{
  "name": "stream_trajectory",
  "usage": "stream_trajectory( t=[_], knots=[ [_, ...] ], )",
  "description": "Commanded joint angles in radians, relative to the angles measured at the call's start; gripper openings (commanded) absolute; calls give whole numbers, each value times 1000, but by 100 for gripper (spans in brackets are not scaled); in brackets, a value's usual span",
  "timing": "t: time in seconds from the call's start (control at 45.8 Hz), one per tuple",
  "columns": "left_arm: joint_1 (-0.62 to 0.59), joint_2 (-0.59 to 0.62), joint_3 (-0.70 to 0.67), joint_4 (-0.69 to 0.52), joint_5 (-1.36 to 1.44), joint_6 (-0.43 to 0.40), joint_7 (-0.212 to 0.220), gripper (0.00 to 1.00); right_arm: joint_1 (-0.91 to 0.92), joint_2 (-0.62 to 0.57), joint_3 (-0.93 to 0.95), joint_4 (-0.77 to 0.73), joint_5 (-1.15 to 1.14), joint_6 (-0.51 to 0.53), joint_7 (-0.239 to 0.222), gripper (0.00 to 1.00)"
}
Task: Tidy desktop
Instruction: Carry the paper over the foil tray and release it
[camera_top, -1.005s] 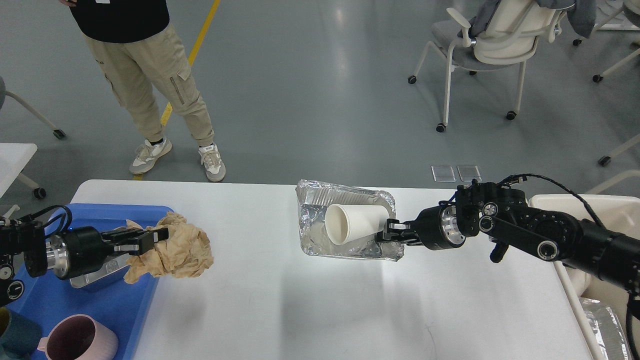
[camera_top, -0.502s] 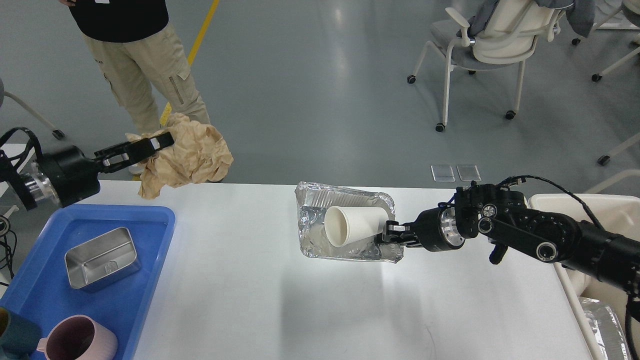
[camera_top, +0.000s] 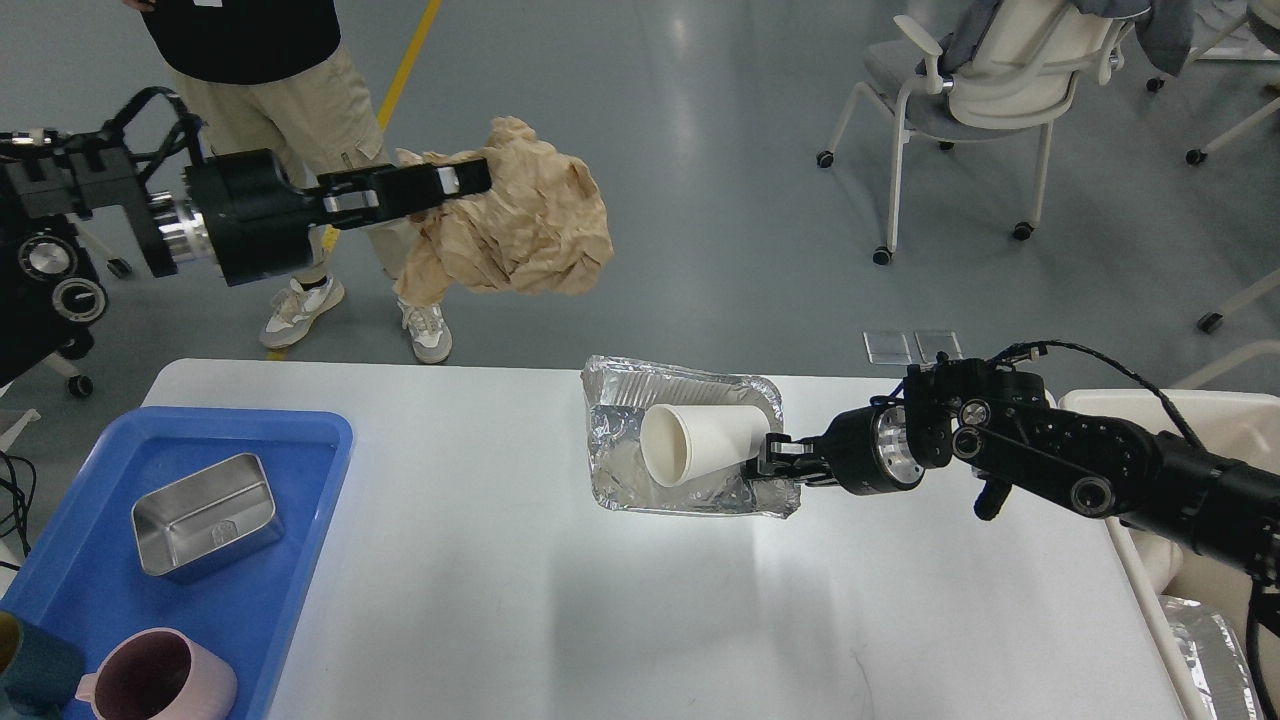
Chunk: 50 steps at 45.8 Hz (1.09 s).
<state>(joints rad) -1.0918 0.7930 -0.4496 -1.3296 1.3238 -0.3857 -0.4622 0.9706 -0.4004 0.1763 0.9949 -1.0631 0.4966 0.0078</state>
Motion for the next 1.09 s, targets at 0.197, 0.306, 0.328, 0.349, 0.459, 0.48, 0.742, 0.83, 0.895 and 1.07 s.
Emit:
stream_trajectory(
  t=[0.197,0.306,0.328,0.349,0.459,0.48,0.742,0.83,0.895,1.07],
  knots=[
    [-59,-179,143,69,190,-28,20,6,39,-11,-1,30,0,0,-2,0],
    [-60,-219,152,87,206,-28,23,6,42,-17,-1,33,0,0,-2,0],
    [-60,-227,154,92,206,-28,23,6,42,-20,-1,33,0,0,-2,0],
    [-60,-233,157,95,206,-28,23,6,42,-21,-1,33,0,0,-2,0],
    [-60,-256,157,112,213,-28,25,6,40,-28,-1,39,0,0,0,0],
    [-60,-261,157,115,213,-28,25,6,40,-29,-1,40,0,0,0,0],
    [-59,-299,157,144,213,-28,27,15,42,-31,3,47,0,0,-2,0],
    [-53,-304,157,153,213,-28,25,28,42,-32,3,47,0,0,-2,0],
    [-49,-310,157,162,213,-28,25,39,42,-32,5,47,0,0,0,0],
    [-51,-310,155,164,201,-27,25,83,42,-32,8,47,0,0,0,0]
  ],
)
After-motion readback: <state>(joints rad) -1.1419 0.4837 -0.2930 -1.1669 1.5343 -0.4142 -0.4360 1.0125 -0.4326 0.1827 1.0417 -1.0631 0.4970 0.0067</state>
